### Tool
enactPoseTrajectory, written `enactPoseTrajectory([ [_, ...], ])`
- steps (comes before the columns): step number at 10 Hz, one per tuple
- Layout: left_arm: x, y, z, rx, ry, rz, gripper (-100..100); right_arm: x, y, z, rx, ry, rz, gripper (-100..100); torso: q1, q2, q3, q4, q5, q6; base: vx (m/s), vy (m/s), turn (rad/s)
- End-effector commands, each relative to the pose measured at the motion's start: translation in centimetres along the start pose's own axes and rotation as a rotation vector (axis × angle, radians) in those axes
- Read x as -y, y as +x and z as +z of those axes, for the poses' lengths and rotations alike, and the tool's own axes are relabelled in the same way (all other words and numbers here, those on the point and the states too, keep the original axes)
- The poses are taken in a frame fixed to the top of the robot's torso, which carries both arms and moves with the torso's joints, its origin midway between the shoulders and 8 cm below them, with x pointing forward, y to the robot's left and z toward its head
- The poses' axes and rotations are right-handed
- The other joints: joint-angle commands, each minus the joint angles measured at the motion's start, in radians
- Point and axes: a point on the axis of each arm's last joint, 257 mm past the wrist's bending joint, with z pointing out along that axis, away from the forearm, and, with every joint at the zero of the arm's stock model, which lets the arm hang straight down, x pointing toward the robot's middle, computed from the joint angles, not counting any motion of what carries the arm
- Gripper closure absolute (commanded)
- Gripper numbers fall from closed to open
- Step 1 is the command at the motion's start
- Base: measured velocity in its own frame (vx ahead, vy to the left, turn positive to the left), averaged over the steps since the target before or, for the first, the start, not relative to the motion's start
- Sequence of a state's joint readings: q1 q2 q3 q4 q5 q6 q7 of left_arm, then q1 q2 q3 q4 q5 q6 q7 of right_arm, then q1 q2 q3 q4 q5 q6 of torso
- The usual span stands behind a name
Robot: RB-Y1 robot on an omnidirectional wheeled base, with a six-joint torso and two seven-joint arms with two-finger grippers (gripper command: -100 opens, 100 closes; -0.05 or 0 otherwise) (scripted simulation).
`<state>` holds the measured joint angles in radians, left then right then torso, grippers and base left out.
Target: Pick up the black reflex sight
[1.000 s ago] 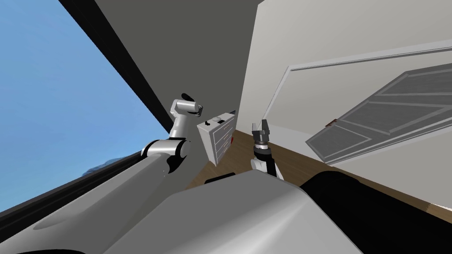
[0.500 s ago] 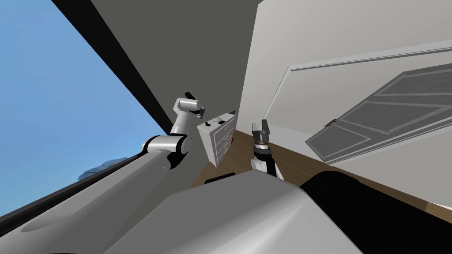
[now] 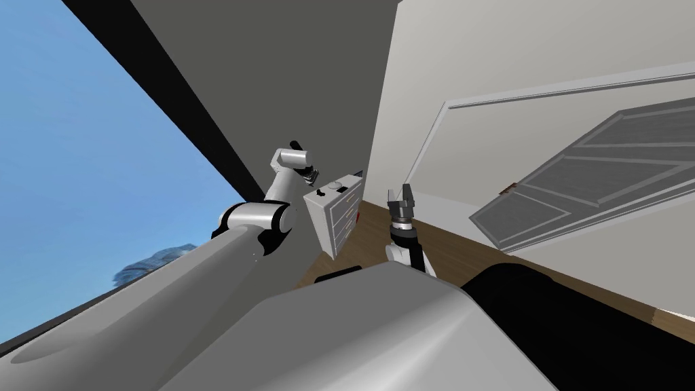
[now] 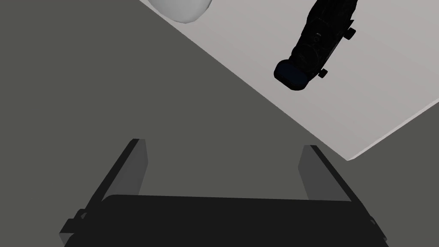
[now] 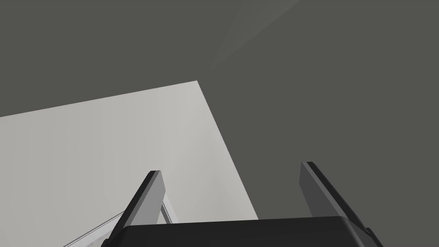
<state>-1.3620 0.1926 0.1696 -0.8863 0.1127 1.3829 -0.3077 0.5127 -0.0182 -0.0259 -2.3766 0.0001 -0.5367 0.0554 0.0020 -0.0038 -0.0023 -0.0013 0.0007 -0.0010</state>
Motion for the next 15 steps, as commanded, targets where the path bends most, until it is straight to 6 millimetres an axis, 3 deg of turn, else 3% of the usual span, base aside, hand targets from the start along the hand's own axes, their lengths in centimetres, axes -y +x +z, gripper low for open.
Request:
enactPoseTrajectory([
  [1,-0.8,1.0,0.2,-0.028,-0.049,0.009,-100,0.0,0.0,0.0,0.0,0.0,0.0,0,0.0,0.0,0.0,0.0,0.0,0.0,0.066,0.033,-0.024],
  [2,-1.3,1.2,0.6,-0.033,-0.065,0.008,-100,0.0,0.0,0.0,0.0,0.0,0.0,0,0.0,0.0,0.0,0.0,0.0,0.0,0.028,0.021,0.0],
  [5,-2.7,4.6,0.0,-0.12,-0.17,0.049,-100,0.0,0.0,0.0,0.0,0.0,0.0,0,0.001,0.0,0.0,0.0,0.0,0.0,0.073,0.047,-0.035],
  [7,-3.8,4.9,0.4,-0.132,-0.206,0.046,-100,0.0,0.0,0.0,0.0,0.0,0.0,0,0.0,-0.001,-0.001,-0.001,0.0,0.0,0.054,0.028,-0.007],
  [10,-5.8,8.2,-0.5,-0.219,-0.318,0.088,-100,0.0,0.0,0.0,0.0,0.0,0.0,0,0.001,0.0,0.0,0.0,0.0,0.0,0.067,0.044,-0.032],
  [11,-5.1,8.1,-0.8,-0.213,-0.297,0.091,-100,0.0,0.0,0.0,0.0,0.0,0.0,0,0.001,-0.001,-0.001,0.0,0.0,0.0,0.074,0.042,-0.019],
  [13,-6.7,8.4,-0.1,-0.226,-0.343,0.085,-100,0.0,0.0,0.0,0.0,0.0,0.0,0,0.0,0.001,0.0,0.0,0.0,0.0,0.017,0.01,0.001],
  [14,-7.9,10.0,-0.6,-0.268,-0.399,0.105,-100,0.0,0.0,0.0,0.0,0.0,0.0,0,-0.002,0.003,0.001,0.0,0.0,0.0,0.044,0.029,-0.035],
  [15,-8.0,10.0,-0.6,-0.269,-0.401,0.105,-100,0.0,0.0,0.0,0.0,0.0,0.0,0,0.0,0.001,0.001,0.0,0.0,0.0,0.054,0.046,-0.025],
])
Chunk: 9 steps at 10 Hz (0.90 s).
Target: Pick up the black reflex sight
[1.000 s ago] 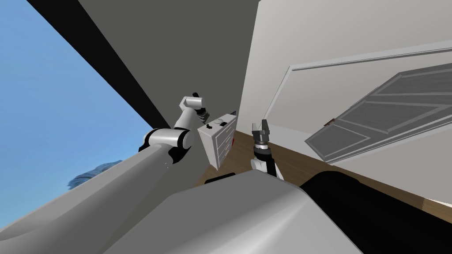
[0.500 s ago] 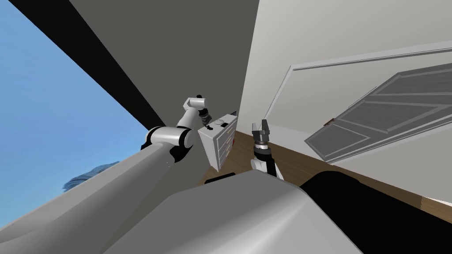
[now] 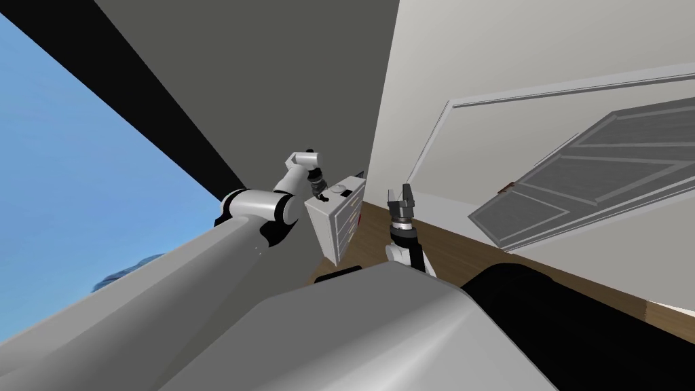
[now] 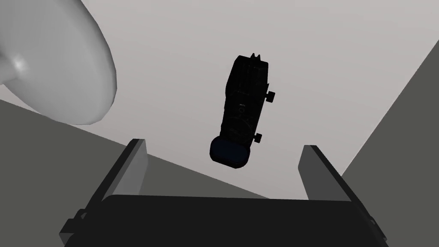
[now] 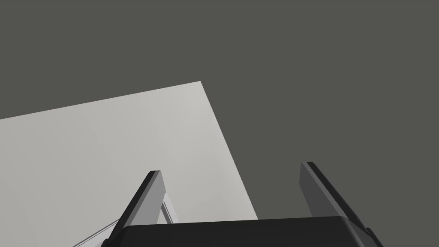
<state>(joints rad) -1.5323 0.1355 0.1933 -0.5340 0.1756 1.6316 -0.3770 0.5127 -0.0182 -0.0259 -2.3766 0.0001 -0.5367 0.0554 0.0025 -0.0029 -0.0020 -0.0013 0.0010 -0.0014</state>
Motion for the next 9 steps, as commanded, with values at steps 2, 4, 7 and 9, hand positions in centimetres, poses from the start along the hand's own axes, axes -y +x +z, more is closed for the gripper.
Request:
enactPoseTrajectory([
  [2,-2.0,3.3,0.7,-0.075,-0.105,0.04,-100,0.0,0.0,0.0,0.0,0.0,0.0,0,0.0,-0.002,-0.001,0.0,0.0,0.0,0.093,0.047,-0.039],
  [4,-2.2,3.3,0.8,-0.077,-0.111,0.039,-100,0.0,0.0,0.0,0.0,0.0,0.0,0,0.0,-0.002,-0.001,-0.001,0.0,0.0,0.057,0.029,-0.006],
  [7,-2.9,4.5,1.0,-0.103,-0.145,0.055,-100,0.0,0.0,0.0,0.0,0.0,0.0,0,-0.001,0.0,0.0,0.0,0.0,0.0,0.032,0.022,-0.013],
  [9,-3.6,5.5,1.2,-0.126,-0.178,0.067,-100,0.0,0.0,0.0,0.0,0.0,0.0,0,-0.002,0.003,0.002,0.001,-0.001,0.0,0.014,0.004,-0.009],
])
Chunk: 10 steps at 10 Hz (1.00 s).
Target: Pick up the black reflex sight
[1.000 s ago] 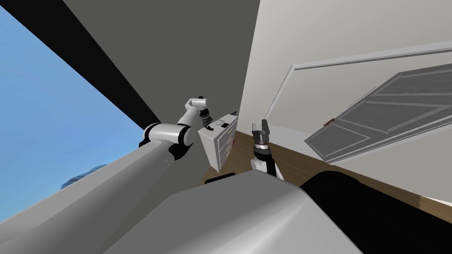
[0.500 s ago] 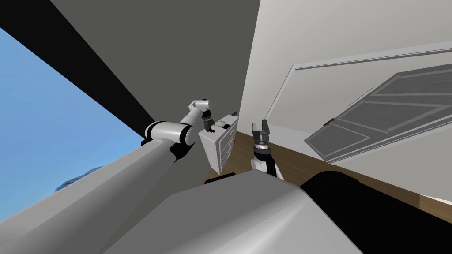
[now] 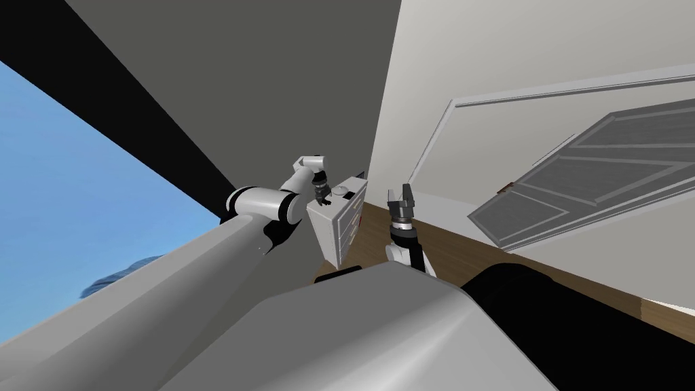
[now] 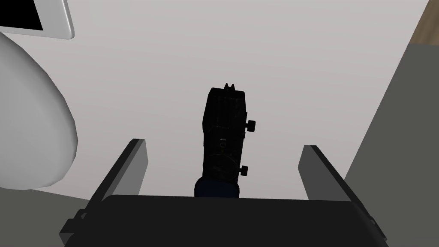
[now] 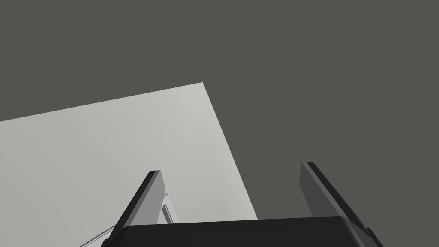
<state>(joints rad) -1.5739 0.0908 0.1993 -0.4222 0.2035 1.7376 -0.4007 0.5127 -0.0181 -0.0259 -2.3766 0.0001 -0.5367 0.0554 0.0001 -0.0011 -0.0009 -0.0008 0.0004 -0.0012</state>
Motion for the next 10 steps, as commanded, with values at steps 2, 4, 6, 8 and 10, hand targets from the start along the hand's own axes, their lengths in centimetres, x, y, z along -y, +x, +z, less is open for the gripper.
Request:
enactPoseTrajectory([
  [2,-0.6,1.1,0.4,-0.025,-0.035,0.015,-100,0.0,0.0,0.0,0.0,0.0,0.0,0,0.001,-0.001,-0.001,0.0,0.0,0.0,0.044,0.023,-0.018],
  [4,-0.7,1.4,0.5,-0.029,-0.04,0.018,-100,0.0,0.0,0.0,0.0,0.0,0.0,0,0.001,0.0,0.0,0.0,0.0,0.0,0.018,0.017,-0.005],
  [6,-1.7,-0.7,0.5,-0.031,-0.035,-0.038,-100,0.0,0.0,0.0,0.0,0.0,0.0,0,0.0,0.001,0.001,0.0,0.0,0.0,-0.01,0.009,-0.176],
  [8,-2.9,-2.9,0.6,-0.03,-0.03,-0.093,-100,0.0,0.0,0.0,0.0,0.0,0.0,0,0.001,0.004,0.002,0.001,0.0,0.0,-0.045,0.029,-0.266],
  [10,-3.0,-2.8,0.7,-0.032,-0.035,-0.094,-100,0.0,0.0,0.0,0.0,0.0,0.0,0,0.002,0.005,0.003,0.001,0.001,0.0,-0.037,0.023,-0.098],
])
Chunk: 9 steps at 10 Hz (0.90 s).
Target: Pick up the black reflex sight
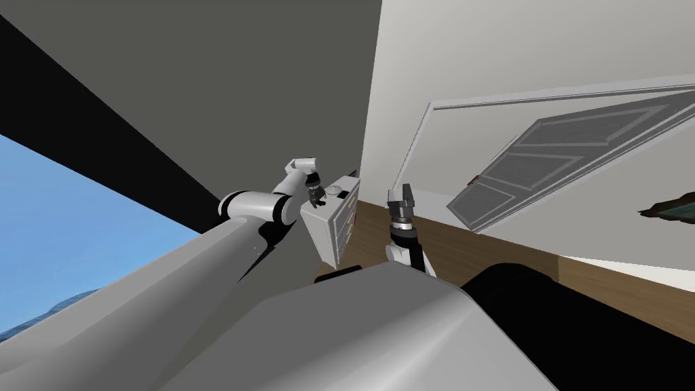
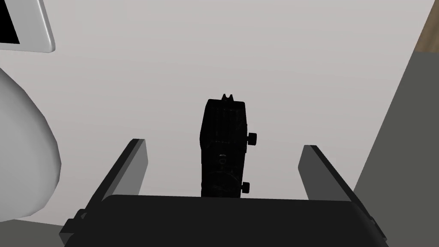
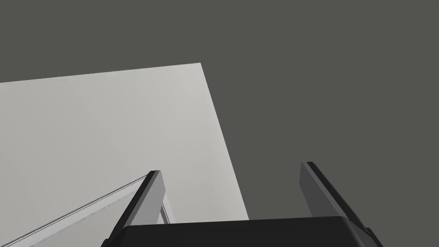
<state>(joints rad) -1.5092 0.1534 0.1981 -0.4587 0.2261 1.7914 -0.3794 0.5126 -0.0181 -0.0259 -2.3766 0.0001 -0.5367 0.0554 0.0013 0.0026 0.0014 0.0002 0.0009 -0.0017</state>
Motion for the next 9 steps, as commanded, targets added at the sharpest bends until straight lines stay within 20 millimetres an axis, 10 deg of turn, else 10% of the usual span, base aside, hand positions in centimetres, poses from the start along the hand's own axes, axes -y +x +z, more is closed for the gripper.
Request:
enactPoseTrajectory([
  [1,-1.1,-2.3,-0.1,0.003,0.008,-0.056,-100,0.0,0.0,0.0,0.0,0.0,0.0,0,0.0,0.0,0.0,0.0,0.0,0.0,-0.025,0.009,-0.315],
  [9,-5.1,-8.7,-0.1,0.023,0.017,-0.215,-100,0.0,0.0,0.0,0.0,0.0,0.0,0,0.0,-0.002,-0.001,0.0,0.0,0.0,-0.032,0.014,-0.199],
])
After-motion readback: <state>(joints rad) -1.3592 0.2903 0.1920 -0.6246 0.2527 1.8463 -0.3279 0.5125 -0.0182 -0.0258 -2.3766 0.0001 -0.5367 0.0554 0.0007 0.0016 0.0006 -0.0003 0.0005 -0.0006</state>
